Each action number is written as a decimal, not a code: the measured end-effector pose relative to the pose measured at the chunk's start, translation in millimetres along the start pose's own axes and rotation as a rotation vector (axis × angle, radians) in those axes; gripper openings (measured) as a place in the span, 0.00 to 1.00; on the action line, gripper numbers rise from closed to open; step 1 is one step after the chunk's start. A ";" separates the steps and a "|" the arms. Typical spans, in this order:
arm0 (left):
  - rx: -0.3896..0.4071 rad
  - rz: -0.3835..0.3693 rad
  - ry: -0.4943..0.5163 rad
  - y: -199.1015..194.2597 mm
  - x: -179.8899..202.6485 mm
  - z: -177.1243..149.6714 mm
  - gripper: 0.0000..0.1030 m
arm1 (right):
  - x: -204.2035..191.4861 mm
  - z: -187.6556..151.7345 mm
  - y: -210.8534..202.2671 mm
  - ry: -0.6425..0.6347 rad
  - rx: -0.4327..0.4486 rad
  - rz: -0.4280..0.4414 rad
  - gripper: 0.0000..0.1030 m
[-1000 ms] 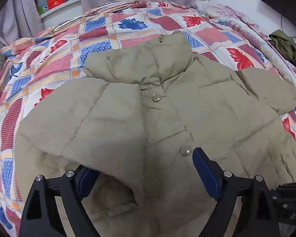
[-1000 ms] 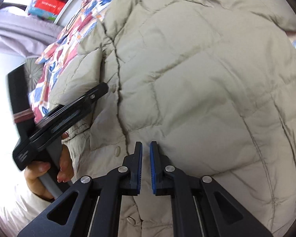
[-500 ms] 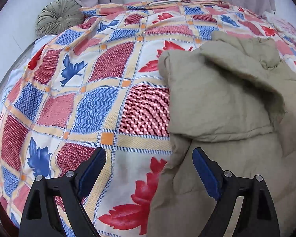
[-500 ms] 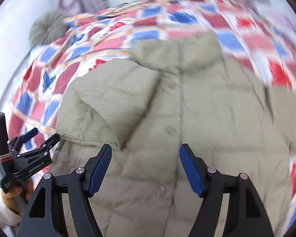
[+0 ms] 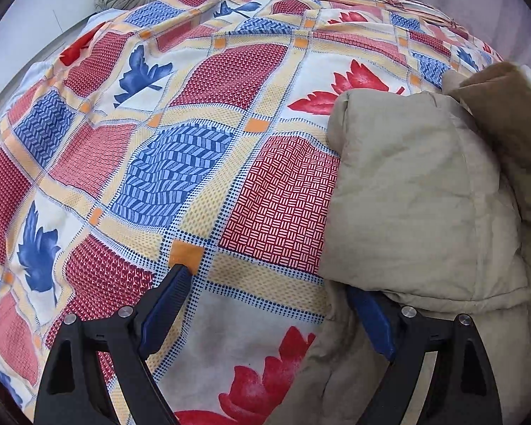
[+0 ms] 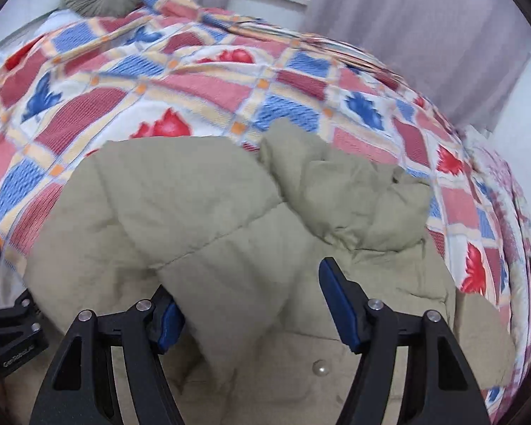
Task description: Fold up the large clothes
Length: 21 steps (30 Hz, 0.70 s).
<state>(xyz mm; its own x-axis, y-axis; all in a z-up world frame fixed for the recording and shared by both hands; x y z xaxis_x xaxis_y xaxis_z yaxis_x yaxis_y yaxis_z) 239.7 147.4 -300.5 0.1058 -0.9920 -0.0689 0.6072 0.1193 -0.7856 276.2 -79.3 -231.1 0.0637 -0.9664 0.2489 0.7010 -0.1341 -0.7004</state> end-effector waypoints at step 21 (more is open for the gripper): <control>0.025 -0.187 0.060 -55.5 5.3 50.8 0.49 | 202.3 -119.8 -28.1 0.944 -0.146 0.131 0.25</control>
<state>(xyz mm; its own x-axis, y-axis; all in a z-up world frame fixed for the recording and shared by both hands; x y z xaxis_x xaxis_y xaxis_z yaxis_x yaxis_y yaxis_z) 246.5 137.6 -226.0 -0.0575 -0.9975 0.0399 0.6317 -0.0673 -0.7723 184.4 -297.3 -241.2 -0.5068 -0.7453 -0.4332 0.6295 0.0234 -0.7767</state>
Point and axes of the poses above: each gripper's, at about its wrist camera, not at the fingertips, and y roughly the way its jaws point, x to its right, z to its top, the point moved 6 cm from there along y, roughly the way its jaws point, and after that the axes turned 11 degrees about x, right-handed, at the moved point
